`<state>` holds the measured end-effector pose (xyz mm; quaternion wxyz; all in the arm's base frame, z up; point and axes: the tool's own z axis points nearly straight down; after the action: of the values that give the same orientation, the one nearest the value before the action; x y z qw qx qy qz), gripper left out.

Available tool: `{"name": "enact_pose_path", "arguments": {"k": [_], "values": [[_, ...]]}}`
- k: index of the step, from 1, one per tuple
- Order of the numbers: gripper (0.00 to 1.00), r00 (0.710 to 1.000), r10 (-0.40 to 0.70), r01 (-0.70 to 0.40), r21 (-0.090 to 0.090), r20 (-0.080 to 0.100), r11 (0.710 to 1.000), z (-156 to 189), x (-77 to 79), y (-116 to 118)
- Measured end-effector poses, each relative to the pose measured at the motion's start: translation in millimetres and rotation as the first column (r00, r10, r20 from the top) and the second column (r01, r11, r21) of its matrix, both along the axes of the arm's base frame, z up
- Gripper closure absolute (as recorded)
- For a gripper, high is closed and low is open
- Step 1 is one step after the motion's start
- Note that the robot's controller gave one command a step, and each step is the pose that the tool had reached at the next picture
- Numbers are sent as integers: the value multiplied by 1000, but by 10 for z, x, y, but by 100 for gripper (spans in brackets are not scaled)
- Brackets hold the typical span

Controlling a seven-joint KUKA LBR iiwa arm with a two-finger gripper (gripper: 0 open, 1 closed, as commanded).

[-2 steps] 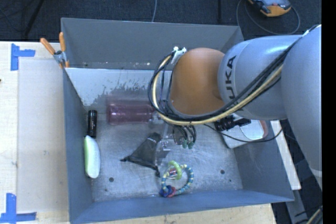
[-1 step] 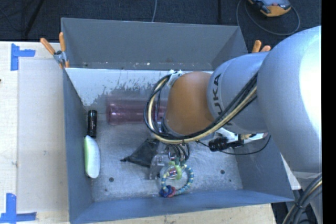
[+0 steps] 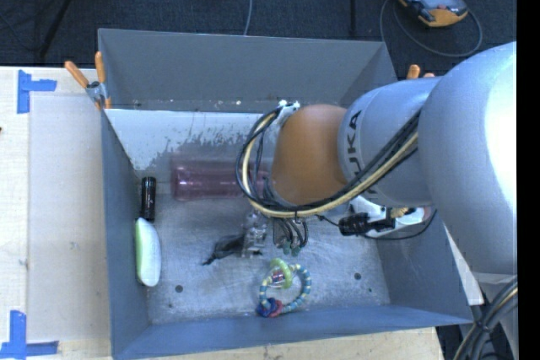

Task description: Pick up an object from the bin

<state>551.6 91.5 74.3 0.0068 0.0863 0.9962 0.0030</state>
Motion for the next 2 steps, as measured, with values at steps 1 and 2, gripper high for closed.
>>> {"name": "enact_pose_path", "arguments": {"k": [1, 2], "values": [[100, 1000, 0, 0, 0, 0, 1000, 0, 0, 0], [100, 1000, 0, 0, -1, -6, 1000, 36, -12, -3]]}}
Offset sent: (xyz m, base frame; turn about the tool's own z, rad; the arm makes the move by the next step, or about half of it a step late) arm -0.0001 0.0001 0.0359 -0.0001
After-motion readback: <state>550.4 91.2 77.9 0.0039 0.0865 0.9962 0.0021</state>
